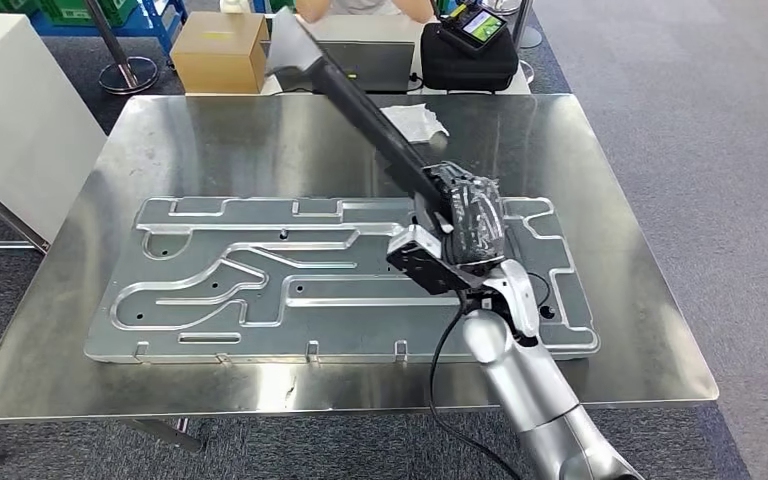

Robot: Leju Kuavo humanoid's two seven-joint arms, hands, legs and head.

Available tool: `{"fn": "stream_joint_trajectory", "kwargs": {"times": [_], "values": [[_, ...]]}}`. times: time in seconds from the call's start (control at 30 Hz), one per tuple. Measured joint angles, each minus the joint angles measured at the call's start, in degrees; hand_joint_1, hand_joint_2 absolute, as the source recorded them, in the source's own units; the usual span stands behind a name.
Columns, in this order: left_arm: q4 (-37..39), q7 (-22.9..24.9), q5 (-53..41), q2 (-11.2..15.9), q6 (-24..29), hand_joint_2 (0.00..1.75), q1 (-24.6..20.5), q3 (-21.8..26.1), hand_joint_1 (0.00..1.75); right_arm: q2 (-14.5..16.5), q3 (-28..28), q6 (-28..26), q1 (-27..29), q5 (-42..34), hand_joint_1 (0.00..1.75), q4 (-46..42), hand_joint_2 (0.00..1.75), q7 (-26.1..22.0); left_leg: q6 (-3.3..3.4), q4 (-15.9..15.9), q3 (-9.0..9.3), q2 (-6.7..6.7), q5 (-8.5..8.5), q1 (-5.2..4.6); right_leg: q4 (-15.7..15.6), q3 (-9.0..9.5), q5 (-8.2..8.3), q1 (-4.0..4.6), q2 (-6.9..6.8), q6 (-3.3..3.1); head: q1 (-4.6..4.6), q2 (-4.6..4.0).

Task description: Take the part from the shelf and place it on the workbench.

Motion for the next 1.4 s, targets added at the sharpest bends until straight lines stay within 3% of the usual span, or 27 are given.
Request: {"fn": "stream_joint_trajectory", "kwargs": {"times": [0.13,0.3,1.0,1.1,1.13,1.23,1.4], "values": [[0.0,0.7,-0.2,0.0,0.0,0.0,-0.1,-0.4,0.0,1.1,2.7,0.1,-5.2,5.5,1.75,11.0,1.75,2.4,-0.03,0.0,0.01,-0.01,0.02,0.03,0.0,-0.01,0.0,0.0,-0.04,-0.01,0.0,0.0],[0.0,0.8,-0.3,0.0,0.0,0.0,-0.2,-0.9,0.0,2.1,3.9,0.0,-9.4,6.7,1.75,21.5,1.75,2.7,-0.03,0.0,0.01,-0.08,0.03,0.05,0.0,0.0,0.0,0.0,-0.14,-0.01,0.0,0.0],[0.0,-0.9,0.2,-1.1,0.8,0.0,0.1,-1.2,0.0,5.2,5.5,-0.2,-14.9,11.9,1.75,40.0,1.75,3.7,0.01,0.0,0.06,-0.08,0.15,0.11,0.0,0.04,0.08,0.03,-0.17,-0.14,0.0,0.0],[0.0,-1.4,0.5,-1.2,1.1,1.31,0.1,-1.1,0.0,5.9,5.7,-0.2,-15.3,12.8,0.44,42.5,1.75,3.7,0.02,0.0,0.08,-0.08,0.17,0.11,0.0,0.07,0.08,0.03,-0.17,-0.14,0.0,0.0],[0.0,-1.5,0.6,-1.2,1.1,1.31,0.1,-1.1,0.0,6.1,5.7,-0.1,-15.2,12.9,0.0,43.2,1.75,3.7,0.02,0.0,0.08,-0.08,0.17,0.11,0.0,0.07,0.09,0.03,-0.17,-0.14,0.0,0.0],[0.0,-1.8,1.1,-1.2,1.1,0.0,0.1,-1.1,0.0,6.8,5.8,0.2,-14.7,12.9,0.0,45.0,1.75,3.6,0.02,0.0,0.09,-0.09,0.19,0.11,0.0,0.07,0.1,0.03,-0.17,-0.13,0.0,0.0],[0.0,-2.6,2.5,-1.5,1.5,0.0,0.2,-1.0,0.0,7.9,5.8,1.0,-14.3,13.4,0.0,46.7,1.75,3.2,0.02,0.0,0.09,-0.07,0.19,0.1,0.0,0.06,0.13,0.02,-0.15,-0.12,0.0,0.0]]}}
